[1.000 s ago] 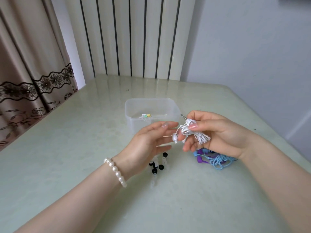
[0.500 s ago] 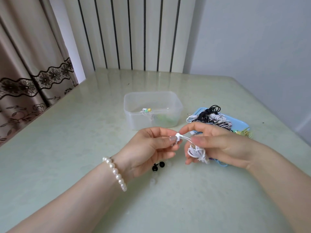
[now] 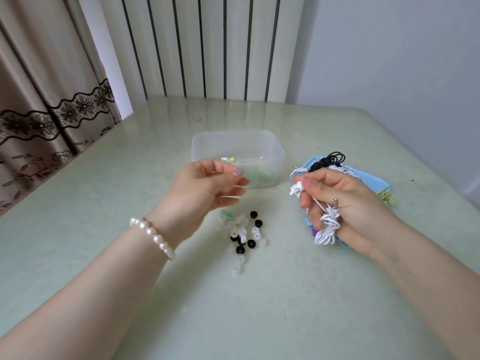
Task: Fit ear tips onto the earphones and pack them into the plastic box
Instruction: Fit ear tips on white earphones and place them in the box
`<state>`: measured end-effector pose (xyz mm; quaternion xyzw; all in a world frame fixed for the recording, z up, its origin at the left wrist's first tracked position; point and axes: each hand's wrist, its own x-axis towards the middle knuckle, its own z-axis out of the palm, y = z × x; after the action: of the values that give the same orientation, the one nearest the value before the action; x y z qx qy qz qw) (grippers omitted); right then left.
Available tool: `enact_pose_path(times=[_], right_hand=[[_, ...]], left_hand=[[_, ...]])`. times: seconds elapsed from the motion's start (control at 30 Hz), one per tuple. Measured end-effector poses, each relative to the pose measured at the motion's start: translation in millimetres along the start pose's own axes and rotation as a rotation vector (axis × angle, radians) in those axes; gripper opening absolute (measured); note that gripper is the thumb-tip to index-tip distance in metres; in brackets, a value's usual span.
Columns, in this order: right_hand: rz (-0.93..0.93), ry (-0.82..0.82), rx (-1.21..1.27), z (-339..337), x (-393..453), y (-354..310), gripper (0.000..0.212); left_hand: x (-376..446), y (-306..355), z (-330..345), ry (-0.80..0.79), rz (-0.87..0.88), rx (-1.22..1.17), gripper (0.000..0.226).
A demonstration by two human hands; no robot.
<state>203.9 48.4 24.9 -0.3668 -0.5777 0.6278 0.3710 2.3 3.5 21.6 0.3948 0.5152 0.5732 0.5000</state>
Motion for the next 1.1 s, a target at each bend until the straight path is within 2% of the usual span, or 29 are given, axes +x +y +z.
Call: enact_pose_path(times=[0.07,0.17,0.23,0.37,0.5,0.57,0.6,0.77,0.97,1.1], right_hand=[[0.044,0.038,-0.003,-2.6,0.7,2.2,0.022],[0.088,0.076,-0.022,-1.7,1.5,5.9,0.023],[0.094,0.077,-0.036,0.7,0.7,7.0,0.023],[0.116,0.070,-0.046,5.5,-1.4,9.2,0.011],[0.135,0.075,-0.055,9.3,-0.1,13.5,0.012],[0.133,0.065,-0.061,10.6,0.5,14.5,0.012],[0.130,0.059,-0.063,11.3,0.7,15.0,0.011],[0.123,0.032,-0.069,13.7,1.1,17.2,0.016],[0.114,0.025,-0.068,13.9,0.1,18.9,0.011],[0.113,0.018,-0.066,13.5,0.2,18.7,0.010]], left_hand=[[5.8,0.6,-9.6,0.064,0.037,0.163,0.011],[13.4,-6.7,-21.2,0.175,0.088,0.594,0.012],[14.6,-11.4,-24.5,0.173,0.077,0.755,0.010],[14.7,-18.2,-20.7,0.069,0.044,0.796,0.010],[14.3,-23.7,-13.7,0.012,0.114,0.818,0.013],[13.3,-26.1,-10.8,-0.009,0.127,0.869,0.007],[12.5,-27.2,-9.4,-0.011,0.139,0.917,0.004],[10.0,-33.5,-2.9,-0.008,0.153,1.071,0.020],[8.4,-32.6,-0.7,-0.026,0.192,1.056,0.006],[5.7,-28.4,-1.0,-0.038,0.182,1.043,0.005]])
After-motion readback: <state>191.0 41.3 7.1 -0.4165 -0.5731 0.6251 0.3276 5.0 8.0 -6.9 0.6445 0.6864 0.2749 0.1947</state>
